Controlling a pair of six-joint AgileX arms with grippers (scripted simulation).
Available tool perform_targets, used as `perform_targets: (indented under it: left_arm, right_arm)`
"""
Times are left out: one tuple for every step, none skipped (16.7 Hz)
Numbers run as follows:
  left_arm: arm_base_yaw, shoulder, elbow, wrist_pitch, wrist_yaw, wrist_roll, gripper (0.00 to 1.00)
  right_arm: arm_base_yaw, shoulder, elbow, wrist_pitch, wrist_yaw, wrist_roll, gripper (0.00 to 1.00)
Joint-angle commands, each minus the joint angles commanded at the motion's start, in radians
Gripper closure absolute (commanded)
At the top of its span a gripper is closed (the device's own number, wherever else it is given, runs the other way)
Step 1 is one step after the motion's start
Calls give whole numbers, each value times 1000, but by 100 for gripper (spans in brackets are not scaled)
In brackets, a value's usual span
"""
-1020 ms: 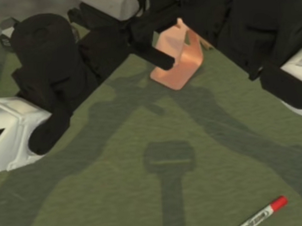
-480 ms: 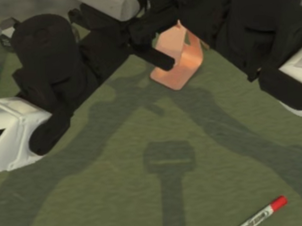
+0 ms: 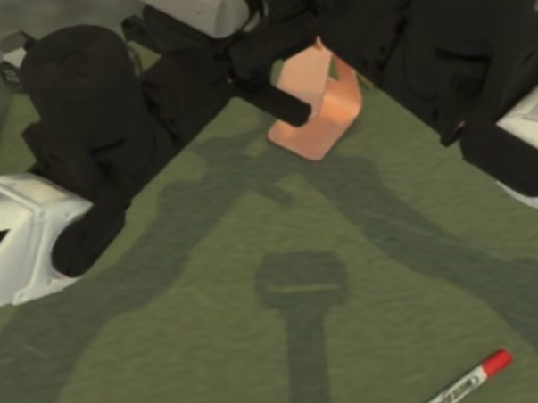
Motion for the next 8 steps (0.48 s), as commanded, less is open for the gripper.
perform_targets:
  left_arm:
    - [0,0,0,0,0,0,92]
    - [0,0,0,0,0,0,85]
    - [0,0,0,0,0,0,77]
    - [0,0,0,0,0,0,70]
    - [0,0,0,0,0,0,62]
    - [0,0,0,0,0,0,55]
    - [0,0,0,0,0,0,47]
    - [0,0,0,0,0,0,40]
  right_arm:
    - [0,0,0,0,0,0,100]
    - [0,0,0,0,0,0,100]
    - [0,0,0,0,0,0,100]
    - [0,0,0,0,0,0,100]
    - [0,0,0,0,0,0,100]
    - [0,0,0,0,0,0,100]
    - [0,0,0,0,0,0,100]
    - [0,0,0,0,0,0,100]
